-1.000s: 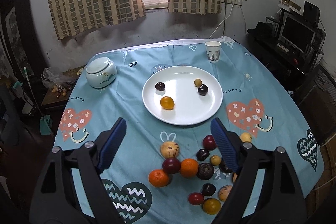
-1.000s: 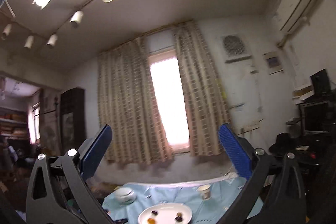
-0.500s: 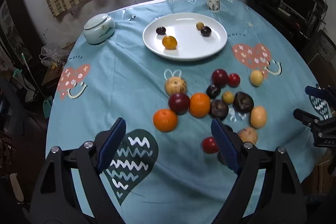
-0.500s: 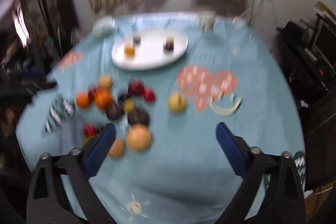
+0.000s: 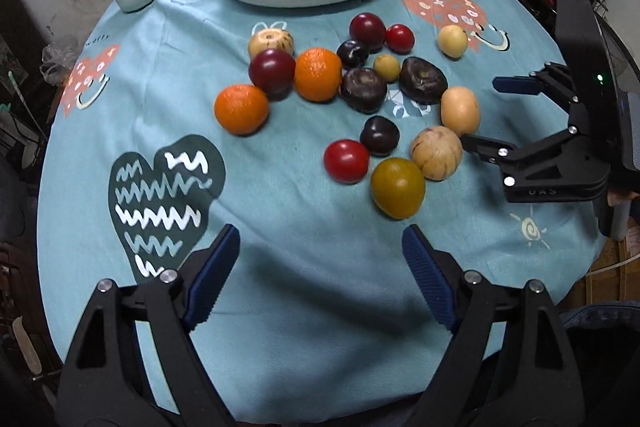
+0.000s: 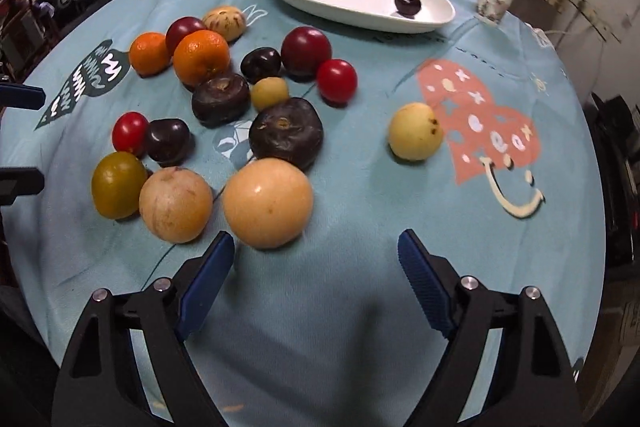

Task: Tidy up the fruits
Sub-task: 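Move both tools back to the fruit cluster, then grasp a brownish-green fruit with the left tool while the right tool grasps a large tan fruit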

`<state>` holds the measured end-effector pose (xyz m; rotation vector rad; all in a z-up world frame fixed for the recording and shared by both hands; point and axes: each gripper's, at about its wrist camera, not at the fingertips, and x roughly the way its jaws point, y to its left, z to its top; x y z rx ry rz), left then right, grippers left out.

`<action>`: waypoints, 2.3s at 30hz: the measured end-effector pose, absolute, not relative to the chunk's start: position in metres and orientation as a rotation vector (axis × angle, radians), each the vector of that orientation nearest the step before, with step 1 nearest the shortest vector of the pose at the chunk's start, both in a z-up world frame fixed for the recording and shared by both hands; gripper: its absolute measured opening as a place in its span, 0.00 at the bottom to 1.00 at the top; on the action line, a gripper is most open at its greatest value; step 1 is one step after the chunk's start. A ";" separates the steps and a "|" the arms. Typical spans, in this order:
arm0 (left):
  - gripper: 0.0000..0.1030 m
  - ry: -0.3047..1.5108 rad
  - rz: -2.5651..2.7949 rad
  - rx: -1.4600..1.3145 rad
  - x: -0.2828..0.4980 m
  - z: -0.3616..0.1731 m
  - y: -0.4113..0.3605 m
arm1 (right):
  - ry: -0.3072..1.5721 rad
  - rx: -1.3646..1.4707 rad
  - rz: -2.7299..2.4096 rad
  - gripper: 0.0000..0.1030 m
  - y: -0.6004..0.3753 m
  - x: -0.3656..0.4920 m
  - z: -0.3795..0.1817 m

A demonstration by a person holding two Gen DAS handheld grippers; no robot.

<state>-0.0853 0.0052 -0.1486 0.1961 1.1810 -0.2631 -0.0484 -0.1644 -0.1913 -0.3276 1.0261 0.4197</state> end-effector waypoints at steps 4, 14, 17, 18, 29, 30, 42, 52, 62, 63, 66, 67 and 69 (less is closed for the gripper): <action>0.82 1.218 -0.235 0.156 -0.086 -0.157 0.004 | 1.029 -0.367 0.496 0.64 -0.154 -0.043 -0.195; 0.82 1.235 -0.272 0.071 -0.076 -0.169 -0.018 | 1.082 -0.195 0.528 0.45 -0.181 -0.046 -0.184; 0.80 1.260 -0.246 0.031 -0.065 -0.179 -0.021 | 1.089 -0.152 0.523 0.45 -0.191 -0.053 -0.181; 0.79 1.265 -0.242 0.018 -0.062 -0.181 -0.021 | 1.092 -0.147 0.524 0.45 -0.193 -0.054 -0.181; 0.40 1.271 -0.304 -0.041 -0.049 -0.188 -0.035 | 1.119 -0.115 0.532 0.45 -0.198 -0.073 -0.189; 0.40 1.270 -0.299 -0.019 -0.050 -0.187 -0.037 | 1.122 -0.115 0.530 0.45 -0.197 -0.074 -0.191; 0.39 1.202 -0.324 0.066 -0.060 -0.144 -0.016 | 1.099 -0.019 0.534 0.45 -0.183 -0.090 -0.171; 0.39 1.151 -0.356 0.153 -0.029 -0.118 -0.017 | 1.005 0.011 0.497 0.45 -0.151 -0.074 -0.131; 0.40 1.046 -0.363 0.109 0.033 -0.081 -0.007 | 0.888 0.000 0.372 0.45 -0.153 -0.013 -0.080; 0.40 1.040 -0.366 0.108 0.038 -0.078 -0.007 | 0.882 -0.001 0.366 0.45 -0.153 -0.007 -0.077; 0.40 1.029 -0.358 0.100 0.058 -0.073 -0.006 | 0.875 -0.011 0.345 0.45 -0.151 0.012 -0.072; 0.40 1.030 -0.353 0.094 0.065 -0.073 -0.006 | 0.873 -0.012 0.342 0.45 -0.151 0.017 -0.071; 0.40 1.029 -0.353 0.088 0.077 -0.072 -0.006 | 0.868 -0.019 0.340 0.45 -0.149 0.028 -0.068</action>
